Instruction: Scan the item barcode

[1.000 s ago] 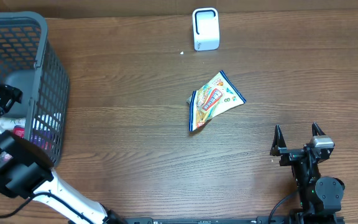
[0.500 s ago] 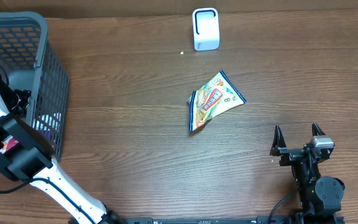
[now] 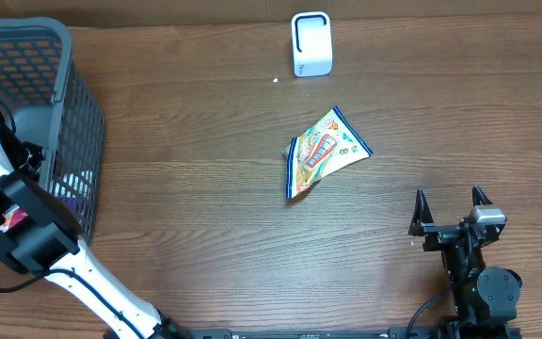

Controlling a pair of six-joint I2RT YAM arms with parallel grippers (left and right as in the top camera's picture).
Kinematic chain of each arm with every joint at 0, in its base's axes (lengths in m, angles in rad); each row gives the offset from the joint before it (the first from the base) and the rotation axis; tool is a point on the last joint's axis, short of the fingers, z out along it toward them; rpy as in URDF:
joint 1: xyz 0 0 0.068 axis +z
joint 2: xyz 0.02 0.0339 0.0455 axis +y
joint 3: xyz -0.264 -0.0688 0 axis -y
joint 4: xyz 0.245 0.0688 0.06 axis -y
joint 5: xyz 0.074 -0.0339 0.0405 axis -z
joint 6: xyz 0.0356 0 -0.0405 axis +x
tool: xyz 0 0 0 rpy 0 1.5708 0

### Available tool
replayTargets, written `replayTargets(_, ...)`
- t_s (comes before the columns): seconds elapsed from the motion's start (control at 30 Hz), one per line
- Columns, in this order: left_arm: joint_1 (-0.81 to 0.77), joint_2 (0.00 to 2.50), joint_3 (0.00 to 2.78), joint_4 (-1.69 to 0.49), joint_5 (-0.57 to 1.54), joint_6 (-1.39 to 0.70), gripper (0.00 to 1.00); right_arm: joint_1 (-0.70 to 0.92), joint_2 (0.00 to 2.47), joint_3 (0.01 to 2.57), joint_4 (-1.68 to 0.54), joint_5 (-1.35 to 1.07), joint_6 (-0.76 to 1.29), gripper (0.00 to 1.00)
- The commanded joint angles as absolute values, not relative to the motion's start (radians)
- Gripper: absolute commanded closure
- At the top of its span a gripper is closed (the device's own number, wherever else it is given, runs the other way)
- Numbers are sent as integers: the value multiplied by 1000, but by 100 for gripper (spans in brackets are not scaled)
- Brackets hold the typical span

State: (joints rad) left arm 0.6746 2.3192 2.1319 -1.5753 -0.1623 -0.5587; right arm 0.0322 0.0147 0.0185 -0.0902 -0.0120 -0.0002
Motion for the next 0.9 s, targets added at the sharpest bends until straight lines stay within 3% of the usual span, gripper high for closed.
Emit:
replayTargets(0.0,675,2328,2215,-1619,-263,-628,20,27,3,8,-84,-12,-4,0)
replayTargets(0.27,673,2328,2222,-1674,-305,-706,19,27,3,8,-84,-12,-4,0)
replayTargets(0.63,673,2328,2051,-1555,-324,-703,20,27,3,8,-84,-12,-5,0)
replayTargets(0.73,673,2328,2050,-1546,-321,-679,32,27,3,8,-84,-12,-4,0)
replayTargets(0.87,673,2328,2056,-1548,-321,-645,82,27,3,8,-84,-12,-4,0)
